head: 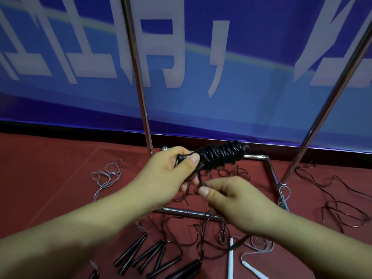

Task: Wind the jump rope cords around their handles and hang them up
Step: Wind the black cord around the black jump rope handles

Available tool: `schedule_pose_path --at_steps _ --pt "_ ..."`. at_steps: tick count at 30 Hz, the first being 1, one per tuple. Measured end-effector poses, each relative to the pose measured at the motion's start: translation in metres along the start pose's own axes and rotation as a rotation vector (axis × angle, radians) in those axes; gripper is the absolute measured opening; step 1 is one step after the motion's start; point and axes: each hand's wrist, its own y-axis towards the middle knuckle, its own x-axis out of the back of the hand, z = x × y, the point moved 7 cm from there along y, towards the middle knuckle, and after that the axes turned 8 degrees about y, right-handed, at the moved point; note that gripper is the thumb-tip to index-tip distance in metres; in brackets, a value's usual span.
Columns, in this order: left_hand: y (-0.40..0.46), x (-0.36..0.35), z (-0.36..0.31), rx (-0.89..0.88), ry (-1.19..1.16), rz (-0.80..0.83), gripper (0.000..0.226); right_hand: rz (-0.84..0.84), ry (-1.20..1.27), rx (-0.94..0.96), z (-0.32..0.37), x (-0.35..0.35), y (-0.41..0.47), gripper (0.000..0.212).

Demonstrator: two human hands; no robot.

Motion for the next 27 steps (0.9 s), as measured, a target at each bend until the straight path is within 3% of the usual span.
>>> schedule_pose_path --at_steps 9,15,21,27 --pt "0.010 0.021 0.017 0.011 0.358 -0.172 0.026 -0.021 -0.147 0.067 0.020 -0.005 -0.007 0.022" --pt "0.021 0.043 0.036 0.079 0.591 -0.248 0.025 -0.068 -0.078 -0.051 0.014 0.008 -0.008 0.021" --pt "0.026 0.037 0.051 0.138 0.610 -0.105 0.022 -0.257 0.002 -0.154 0.008 0.040 -0.008 0.040" --pt "0.018 0.004 0.043 0.039 0.571 0.126 0.016 -0.315 0.051 -0.103 0.012 0.049 -0.008 0.033"
